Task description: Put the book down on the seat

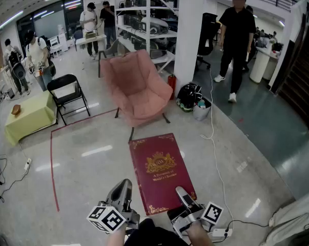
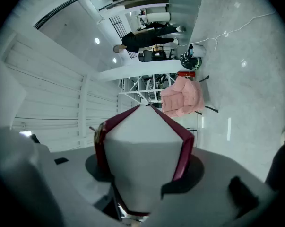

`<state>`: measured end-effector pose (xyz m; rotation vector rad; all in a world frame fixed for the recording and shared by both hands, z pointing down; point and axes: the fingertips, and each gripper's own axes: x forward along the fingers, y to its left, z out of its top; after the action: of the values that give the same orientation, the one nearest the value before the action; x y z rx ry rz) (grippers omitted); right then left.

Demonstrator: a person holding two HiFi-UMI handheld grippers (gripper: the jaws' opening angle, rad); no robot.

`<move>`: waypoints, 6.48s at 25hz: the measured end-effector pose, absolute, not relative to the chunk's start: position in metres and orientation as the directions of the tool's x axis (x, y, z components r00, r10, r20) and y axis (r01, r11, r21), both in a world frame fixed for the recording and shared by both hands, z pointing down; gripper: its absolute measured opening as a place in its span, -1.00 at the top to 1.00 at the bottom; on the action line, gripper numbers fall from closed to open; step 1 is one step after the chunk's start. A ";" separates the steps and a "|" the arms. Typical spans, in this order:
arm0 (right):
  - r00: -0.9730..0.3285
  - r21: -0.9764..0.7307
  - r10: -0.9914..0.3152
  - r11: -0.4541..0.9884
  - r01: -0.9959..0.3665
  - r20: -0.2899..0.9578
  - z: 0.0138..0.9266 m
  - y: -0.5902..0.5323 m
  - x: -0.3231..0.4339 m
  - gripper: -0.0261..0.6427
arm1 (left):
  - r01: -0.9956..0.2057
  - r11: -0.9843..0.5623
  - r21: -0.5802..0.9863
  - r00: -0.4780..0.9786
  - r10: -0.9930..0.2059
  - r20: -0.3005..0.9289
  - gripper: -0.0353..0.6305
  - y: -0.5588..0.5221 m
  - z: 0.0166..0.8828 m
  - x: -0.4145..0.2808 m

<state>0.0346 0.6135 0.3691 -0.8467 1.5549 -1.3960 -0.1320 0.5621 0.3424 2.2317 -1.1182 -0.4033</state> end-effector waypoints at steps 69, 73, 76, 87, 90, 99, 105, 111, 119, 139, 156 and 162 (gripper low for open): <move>-0.288 -0.998 -0.955 0.050 0.050 -0.062 0.402 0.242 0.059 0.22 | -0.565 -0.468 0.679 0.669 -0.742 0.045 0.87 0.186 0.365 -0.119; -0.299 -0.998 -0.953 0.044 0.047 -0.056 0.405 0.227 0.062 0.22 | -0.576 -0.454 0.680 0.657 -0.752 0.055 0.87 0.173 0.369 -0.120; -0.307 -0.998 -0.950 0.041 0.050 -0.054 0.410 0.209 0.067 0.21 | -0.584 -0.434 0.686 0.645 -0.761 0.069 0.87 0.157 0.377 -0.115; -0.366 -0.998 -0.929 0.049 0.050 -0.064 0.407 0.091 0.097 0.22 | -0.601 -0.399 0.693 0.611 -0.788 0.077 0.87 0.056 0.378 -0.079; -0.382 -0.997 -0.922 0.046 0.056 -0.064 0.407 0.054 0.106 0.22 | -0.606 -0.388 0.694 0.598 -0.798 0.077 0.87 0.022 0.378 -0.069; -0.421 -0.998 -0.906 0.030 0.047 -0.047 0.409 -0.033 0.133 0.22 | -0.612 -0.348 0.710 0.572 -0.814 0.095 0.87 -0.058 0.384 -0.040; -0.449 -0.999 -0.893 0.017 0.047 -0.037 0.418 -0.077 0.146 0.22 | -0.612 -0.321 0.723 0.554 -0.826 0.102 0.87 -0.097 0.393 -0.023; -0.487 -0.999 -0.872 0.030 0.027 -0.040 0.422 -0.130 0.147 0.22 | -0.626 -0.304 0.718 0.537 -0.835 0.115 0.87 -0.135 0.397 -0.021; -0.462 -0.999 -0.885 0.051 0.015 -0.053 0.436 -0.207 0.137 0.22 | -0.643 -0.305 0.703 0.541 -0.830 0.135 0.87 -0.206 0.410 -0.032; -0.400 -0.993 -0.909 -0.113 -0.033 0.117 0.628 -0.368 0.123 0.22 | -0.652 -0.224 0.724 0.596 -0.742 0.306 0.87 -0.365 0.597 -0.034; -0.393 -0.965 -0.884 -0.258 -0.040 0.253 0.784 -0.404 0.111 0.22 | -0.638 -0.191 0.746 0.606 -0.722 0.333 0.87 -0.397 0.699 -0.034; -0.411 -0.959 -0.871 -0.282 -0.033 0.270 0.812 -0.408 0.103 0.22 | -0.620 -0.178 0.764 0.610 -0.723 0.326 0.87 -0.395 0.711 -0.034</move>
<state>0.1027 -0.4076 0.8120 -1.1675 1.3456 -1.7579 -0.0344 -0.3950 0.7112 1.8781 -1.0753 -0.1349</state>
